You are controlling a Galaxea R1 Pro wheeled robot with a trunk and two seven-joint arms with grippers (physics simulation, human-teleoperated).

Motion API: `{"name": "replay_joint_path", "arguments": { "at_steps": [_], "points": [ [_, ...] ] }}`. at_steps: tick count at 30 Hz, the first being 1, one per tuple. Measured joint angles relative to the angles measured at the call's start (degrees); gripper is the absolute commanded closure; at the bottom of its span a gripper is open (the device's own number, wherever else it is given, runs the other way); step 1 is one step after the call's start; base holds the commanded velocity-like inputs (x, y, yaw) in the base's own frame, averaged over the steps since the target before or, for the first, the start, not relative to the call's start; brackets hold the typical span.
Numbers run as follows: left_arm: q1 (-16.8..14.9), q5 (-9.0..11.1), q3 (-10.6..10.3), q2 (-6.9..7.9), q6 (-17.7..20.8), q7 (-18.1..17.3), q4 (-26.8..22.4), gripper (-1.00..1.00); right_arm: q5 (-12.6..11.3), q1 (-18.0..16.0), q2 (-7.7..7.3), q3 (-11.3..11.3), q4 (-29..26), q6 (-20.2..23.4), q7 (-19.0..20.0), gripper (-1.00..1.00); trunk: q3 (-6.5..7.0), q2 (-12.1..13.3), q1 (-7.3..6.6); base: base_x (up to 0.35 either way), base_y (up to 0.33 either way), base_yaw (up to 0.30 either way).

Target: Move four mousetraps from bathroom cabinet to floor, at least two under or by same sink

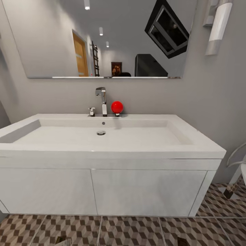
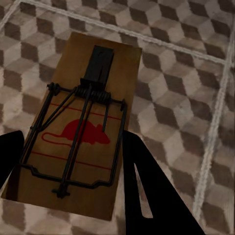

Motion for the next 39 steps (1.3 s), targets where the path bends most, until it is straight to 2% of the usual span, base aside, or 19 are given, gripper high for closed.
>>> {"name": "replay_joint_path", "arguments": {
  "at_steps": [3, 5, 10, 14, 18, 24, 29, 31, 32, 33, 35, 36, 38, 39],
  "points": [
    [-0.03, -0.26, -0.02, 0.09, 5.91, 3.89, -6.25, 1.0, 0.0, -1.32, 0.16, 0.02, -0.28, 1.48, 0.06, 1.0, 0.0, -0.01, 0.01, 0.0, 0.0, 0.0],
    [-0.04, -0.31, -0.01, 0.12, 8.73, 4.8, -8.75, 1.0, 0.0, -2.14, 0.19, 0.07, -0.32, 1.75, 0.03, 1.0, 0.0, -0.01, 0.01, 0.0, 0.0, 0.0],
    [-0.05, -0.35, 0.04, 0.96, 10.87, 5.15, -11.51, 1.0, -0.01, -3.99, 0.2, 0.03, -0.33, 3.04, -0.12, 1.0, -0.01, -0.01, 0.01, 0.0, 0.0, 0.0],
    [-0.22, -0.41, 0.03, 1.48, 14.9, 5.35, -11.95, 1.0, 0.08, -6.25, 0.39, 0.24, -0.41, 10.52, -0.34, 1.0, -0.01, -0.01, 0.01, 0.0, 0.0, 0.0],
    [-0.24, -0.36, 0.27, 2.15, 15.21, 5.21, -11.96, 1.0, 0.16, -6.91, 1.05, 0.65, -0.29, 11.63, -0.04, 1.0, -0.01, -0.01, 0.01, 0.0, 0.0, 0.0],
    [-0.25, -0.32, -0.6, 1.53, 12.94, 4.66, -11.39, 1.0, 0.09, -7.01, 1.16, 0.44, -0.33, 11.36, -0.06, 1.0, -0.01, -0.01, 0.01, 0.0, 0.0, 0.0],
    [-0.27, -0.37, -0.81, 2.03, 12.78, 4.97, -11.68, 1.0, 0.09, -7.06, 1.32, 0.45, -0.33, 11.42, 0.01, 1.0, -0.01, -0.01, 0.01, 0.0, 0.0, 0.0],
    [-0.53, -0.51, -0.86, 2.24, 14.49, 4.98, -13.31, 1.0, 0.09, -7.07, 1.4, 0.46, -0.34, 11.54, 0.01, 1.0, -0.01, -0.01, 0.01, 0.0, 0.0, 0.0],
    [-0.59, -0.81, -0.87, 2.26, 16.73, 5.05, -14.37, 1.0, 0.09, -7.1, 1.41, 0.47, -0.34, 11.68, 0.01, 1.0, -0.01, -0.01, 0.01, 0.0, 0.0, 0.0],
    [-0.65, -1.77, -0.88, 2.24, 20.7, 5.36, -15.56, 1.0, 0.09, -7.15, 1.42, 0.47, -0.33, 11.9, -0.03, 1.0, -0.01, -0.01, 0.01, 0.0, 0.0, 0.0],
    [-0.69, -4.93, -0.84, 2.13, 25.33, 7.67, -17.51, 1.0, 0.09, -7.34, 1.49, 0.49, -0.37, 12.18, -0.47, 1.0, -0.01, -0.01, 0.01, 0.0, 0.0, 0.0],
    [-0.69, -5.98, -0.82, 1.92, 26.18, 9.58, -18.2, 1.0, 0.07, -7.48, 1.5, 0.49, -0.39, 12.25, -0.6, 1.0, -0.01, -0.01, 0.01, 0.0, 0.0, 0.0],
    [-0.7, -6.94, -0.78, 1.38, 26.92, 15.83, -19.0, 1.0, 0.01, -7.68, 1.51, 0.46, -0.36, 12.32, -0.79, 1.0, -0.01, -0.01, 0.01, 0.0, 0.0, 0.0],
    [-0.7, -7.02, -0.82, 1.16, 26.66, 17.66, -19.13, 1.0, 0.0, -7.71, 1.52, 0.44, -0.32, 12.32, -0.82, 1.0, -0.01, -0.01, 0.01, 0.0, 0.0, 0.0]
  ]
}}
